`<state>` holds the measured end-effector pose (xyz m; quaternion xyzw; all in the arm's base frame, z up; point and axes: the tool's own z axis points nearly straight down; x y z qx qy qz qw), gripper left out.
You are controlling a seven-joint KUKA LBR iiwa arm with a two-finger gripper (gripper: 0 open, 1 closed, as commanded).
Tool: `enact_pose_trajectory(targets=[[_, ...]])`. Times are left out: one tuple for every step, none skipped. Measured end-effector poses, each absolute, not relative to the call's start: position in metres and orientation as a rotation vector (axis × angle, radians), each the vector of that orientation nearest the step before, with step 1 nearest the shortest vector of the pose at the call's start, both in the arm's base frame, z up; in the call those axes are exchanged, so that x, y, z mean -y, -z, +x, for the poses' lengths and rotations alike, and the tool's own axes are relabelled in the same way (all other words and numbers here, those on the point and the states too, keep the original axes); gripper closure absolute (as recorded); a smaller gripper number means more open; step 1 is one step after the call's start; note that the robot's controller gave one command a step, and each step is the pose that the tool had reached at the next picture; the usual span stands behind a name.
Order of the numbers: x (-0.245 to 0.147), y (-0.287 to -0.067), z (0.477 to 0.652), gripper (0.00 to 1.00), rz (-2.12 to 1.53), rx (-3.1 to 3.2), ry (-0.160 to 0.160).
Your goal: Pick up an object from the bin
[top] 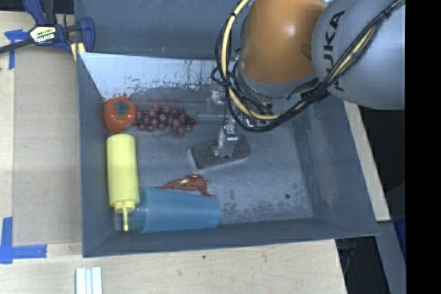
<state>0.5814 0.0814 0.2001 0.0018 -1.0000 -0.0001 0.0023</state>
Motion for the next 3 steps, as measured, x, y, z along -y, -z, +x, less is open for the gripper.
enact_pose_trajectory(targets=[[-0.081, -0.204, 0.583, 0.00, 0.001, 3.145, 0.001], [-0.038, -0.089, 0.587, 0.00, 0.338, 3.130, 0.000], [-0.027, -0.142, 0.588, 0.00, 0.433, 3.132, 0.000]])
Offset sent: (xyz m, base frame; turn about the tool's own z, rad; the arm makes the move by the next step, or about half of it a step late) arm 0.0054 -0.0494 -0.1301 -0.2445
